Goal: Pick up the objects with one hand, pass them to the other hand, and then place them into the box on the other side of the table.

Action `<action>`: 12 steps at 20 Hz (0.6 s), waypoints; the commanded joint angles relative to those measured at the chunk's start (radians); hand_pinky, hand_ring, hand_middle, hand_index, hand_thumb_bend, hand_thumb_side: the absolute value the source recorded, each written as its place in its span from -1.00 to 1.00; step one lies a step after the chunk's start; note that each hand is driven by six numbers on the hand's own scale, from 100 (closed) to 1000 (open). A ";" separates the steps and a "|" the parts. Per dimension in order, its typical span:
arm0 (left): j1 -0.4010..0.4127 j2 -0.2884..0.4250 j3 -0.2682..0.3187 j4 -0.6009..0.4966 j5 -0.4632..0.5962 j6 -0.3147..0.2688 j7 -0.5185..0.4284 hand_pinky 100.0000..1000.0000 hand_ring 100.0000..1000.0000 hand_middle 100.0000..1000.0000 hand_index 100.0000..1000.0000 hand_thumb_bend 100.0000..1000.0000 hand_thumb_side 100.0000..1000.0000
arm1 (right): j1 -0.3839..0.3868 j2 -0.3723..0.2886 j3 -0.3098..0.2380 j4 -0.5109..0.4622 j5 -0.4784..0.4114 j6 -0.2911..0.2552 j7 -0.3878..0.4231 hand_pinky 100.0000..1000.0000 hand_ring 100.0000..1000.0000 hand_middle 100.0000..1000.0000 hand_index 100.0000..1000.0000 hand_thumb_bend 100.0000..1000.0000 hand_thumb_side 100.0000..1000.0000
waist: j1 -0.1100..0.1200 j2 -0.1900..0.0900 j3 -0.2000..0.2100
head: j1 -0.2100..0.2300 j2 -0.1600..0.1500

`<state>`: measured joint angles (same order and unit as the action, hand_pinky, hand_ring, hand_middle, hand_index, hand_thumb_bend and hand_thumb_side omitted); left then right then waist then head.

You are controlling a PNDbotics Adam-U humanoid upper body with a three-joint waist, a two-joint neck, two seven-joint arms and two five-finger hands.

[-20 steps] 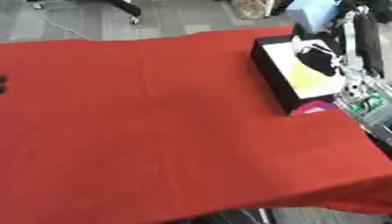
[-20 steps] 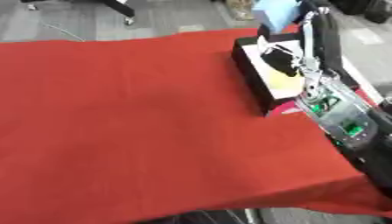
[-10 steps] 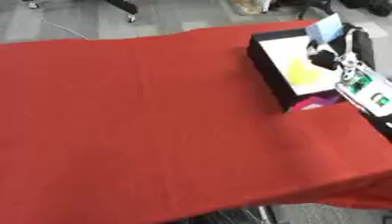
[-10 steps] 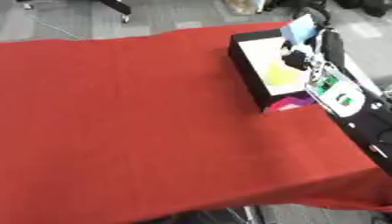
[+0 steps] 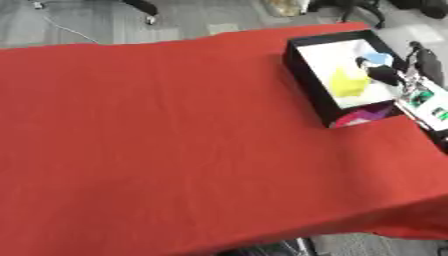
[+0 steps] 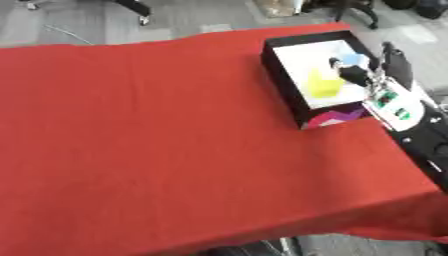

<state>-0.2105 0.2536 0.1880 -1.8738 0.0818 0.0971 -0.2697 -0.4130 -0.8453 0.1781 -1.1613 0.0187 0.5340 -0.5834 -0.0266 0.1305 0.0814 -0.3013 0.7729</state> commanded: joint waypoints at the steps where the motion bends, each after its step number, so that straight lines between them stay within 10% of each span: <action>1: -0.005 0.012 0.012 -0.020 -0.007 -0.001 0.002 0.75 0.55 0.56 0.69 -0.85 0.89 | 0.006 -0.061 -0.029 -0.067 0.040 0.073 -0.055 0.47 0.80 0.67 1.00 0.26 0.09 | -0.002 -0.012 -0.001 | -0.003 -0.003; 12: -0.002 0.013 0.013 -0.016 -0.015 -0.001 -0.005 0.75 0.55 0.56 0.69 -0.86 0.90 | 0.055 -0.089 -0.072 -0.255 0.194 0.096 0.072 0.55 0.84 0.72 1.00 0.30 -0.02 | -0.003 -0.015 -0.008 | 0.003 -0.003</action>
<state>-0.2069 0.2536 0.1930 -1.8738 0.0718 0.0973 -0.2719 -0.3505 -0.8799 0.1257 -1.3854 0.1907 0.6089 -0.5054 -0.0287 0.1302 0.0745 -0.2995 0.7729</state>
